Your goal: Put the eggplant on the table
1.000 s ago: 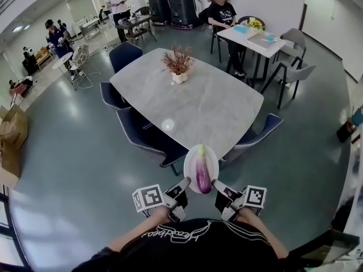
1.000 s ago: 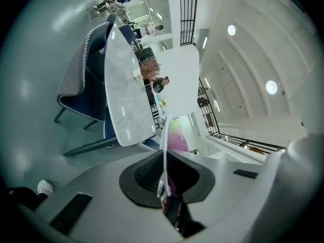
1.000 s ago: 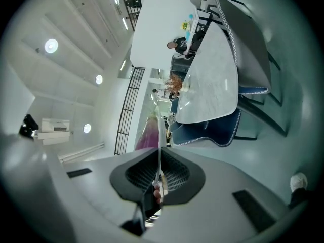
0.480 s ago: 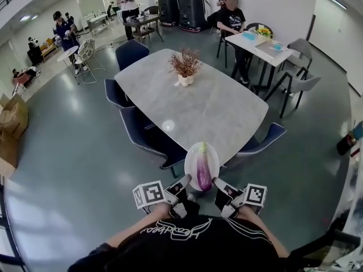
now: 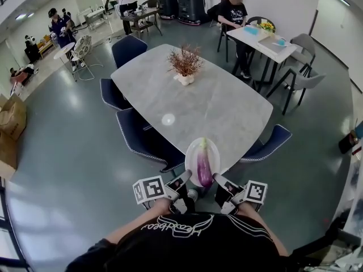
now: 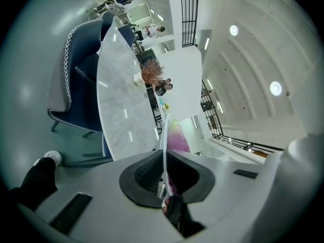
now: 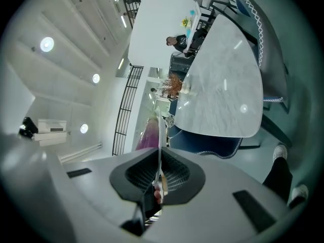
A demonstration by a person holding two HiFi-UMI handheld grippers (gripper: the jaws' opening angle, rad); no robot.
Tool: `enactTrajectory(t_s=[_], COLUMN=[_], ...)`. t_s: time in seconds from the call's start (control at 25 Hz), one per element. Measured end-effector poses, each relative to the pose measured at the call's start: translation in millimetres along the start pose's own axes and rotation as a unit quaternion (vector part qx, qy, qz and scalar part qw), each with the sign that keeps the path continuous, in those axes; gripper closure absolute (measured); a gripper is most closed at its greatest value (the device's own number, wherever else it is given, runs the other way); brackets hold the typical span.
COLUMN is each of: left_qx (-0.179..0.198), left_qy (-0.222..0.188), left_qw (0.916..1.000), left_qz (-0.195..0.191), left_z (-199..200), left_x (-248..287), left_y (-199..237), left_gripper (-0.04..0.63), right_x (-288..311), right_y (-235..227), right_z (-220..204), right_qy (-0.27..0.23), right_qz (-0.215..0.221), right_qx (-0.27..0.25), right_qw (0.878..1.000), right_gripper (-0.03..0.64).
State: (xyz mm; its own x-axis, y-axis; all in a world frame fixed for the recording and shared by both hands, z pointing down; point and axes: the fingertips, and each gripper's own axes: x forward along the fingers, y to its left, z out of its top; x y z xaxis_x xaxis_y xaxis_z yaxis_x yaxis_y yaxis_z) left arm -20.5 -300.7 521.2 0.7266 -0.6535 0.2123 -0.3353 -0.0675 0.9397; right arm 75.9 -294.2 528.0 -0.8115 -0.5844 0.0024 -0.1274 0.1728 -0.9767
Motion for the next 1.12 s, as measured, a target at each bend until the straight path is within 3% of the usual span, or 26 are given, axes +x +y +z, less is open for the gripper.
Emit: enactTrajectory(t_s=[1.12], left_qx=[0.002], left_qy=[0.060], left_qw=[0.9982], left_qz=[0.007], left_z=[175], left_x=[140], left_y=[30], left_gripper=[0.571], right_x=[137], right_y=[-46], right_z=[159], right_qy=[-0.057], right_qz=[-0.026], right_qx=[0.018], right_qw=[0.998], right_gripper=[0.594])
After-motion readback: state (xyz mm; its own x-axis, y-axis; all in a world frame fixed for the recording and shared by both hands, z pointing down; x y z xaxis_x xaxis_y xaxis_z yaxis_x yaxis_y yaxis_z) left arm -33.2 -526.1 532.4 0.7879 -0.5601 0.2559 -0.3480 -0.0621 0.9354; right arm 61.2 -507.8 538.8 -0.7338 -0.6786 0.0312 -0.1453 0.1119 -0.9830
